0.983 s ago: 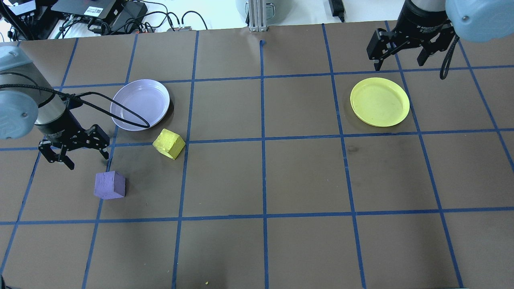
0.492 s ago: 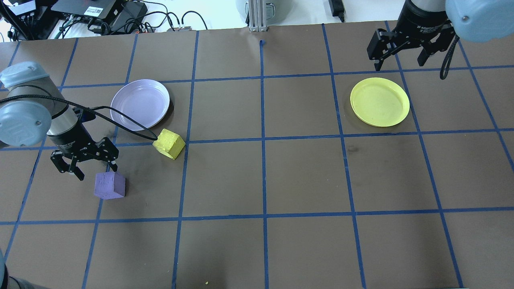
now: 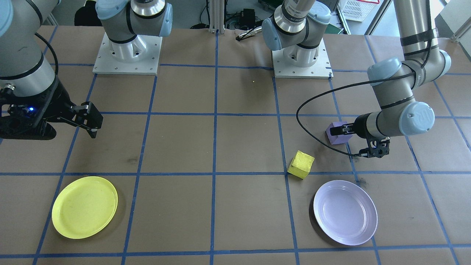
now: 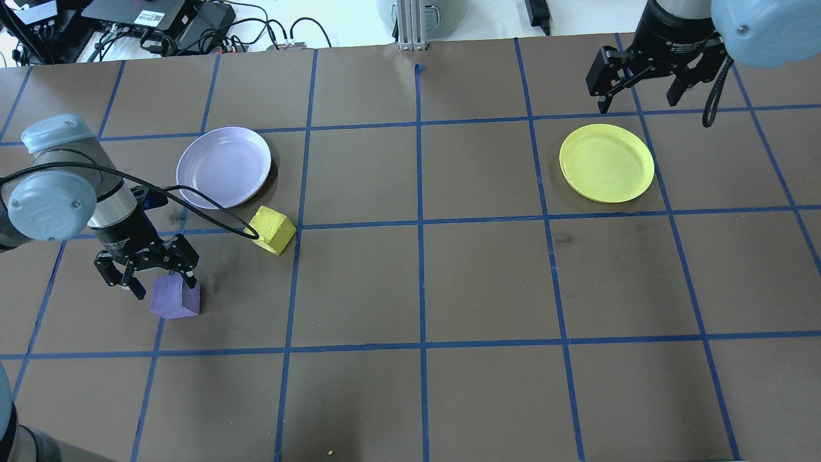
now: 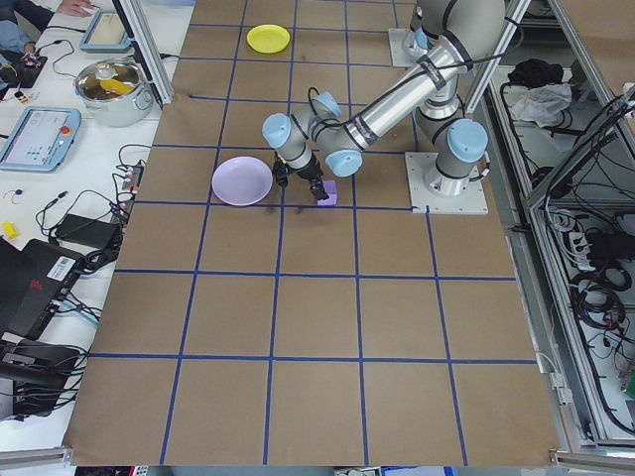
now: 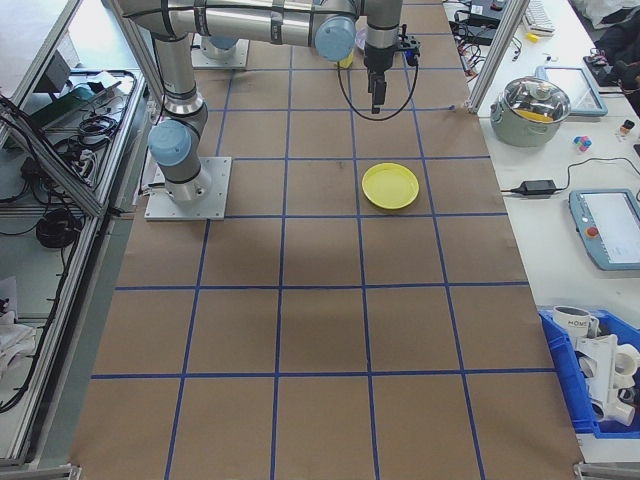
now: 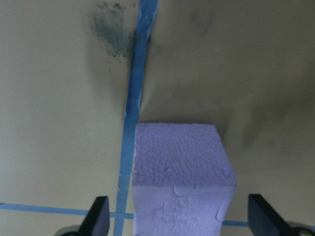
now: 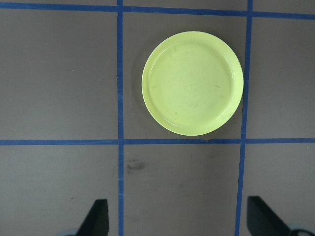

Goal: Sort blocks by color into plates

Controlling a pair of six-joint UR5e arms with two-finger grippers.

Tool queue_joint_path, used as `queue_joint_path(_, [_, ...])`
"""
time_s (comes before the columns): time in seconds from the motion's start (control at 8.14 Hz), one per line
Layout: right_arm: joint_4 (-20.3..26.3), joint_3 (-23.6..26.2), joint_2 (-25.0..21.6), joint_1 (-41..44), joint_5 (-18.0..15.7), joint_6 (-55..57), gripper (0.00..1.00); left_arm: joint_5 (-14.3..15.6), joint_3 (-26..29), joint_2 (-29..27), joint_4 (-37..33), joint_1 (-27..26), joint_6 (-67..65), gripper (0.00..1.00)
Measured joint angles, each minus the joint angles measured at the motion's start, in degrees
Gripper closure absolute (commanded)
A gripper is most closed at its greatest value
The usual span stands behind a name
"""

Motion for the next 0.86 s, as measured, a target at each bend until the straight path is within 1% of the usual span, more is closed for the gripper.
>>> queue_joint_path(0.12, [0.0, 0.0, 0.0, 0.0, 0.0, 0.0, 0.0, 0.0, -0.1, -1.1, 0.0, 0.1, 0.8, 0.46])
queue_joint_path(0.25, [0.0, 0.1, 0.0, 0.0, 0.0, 0.0, 0.0, 0.0, -0.1, -1.9, 0.1, 0.1, 2.3, 0.69])
queue_joint_path(0.37, [-0.1, 0.0, 0.0, 0.0, 0.0, 0.1, 0.0, 0.0, -0.1, -2.5, 0.4, 0.1, 3.4, 0.87])
queue_joint_path(0.49, [-0.6, 0.0, 0.0, 0.0, 0.1, 0.2, 0.0, 0.0, -0.1, -2.9, 0.5, 0.2, 4.0, 0.98])
queue_joint_path(0.86, [-2.0, 0.0, 0.3, 0.0, 0.1, 0.6, 0.0, -0.2, 0.3, -1.7, -0.4, -0.2, 5.5, 0.97])
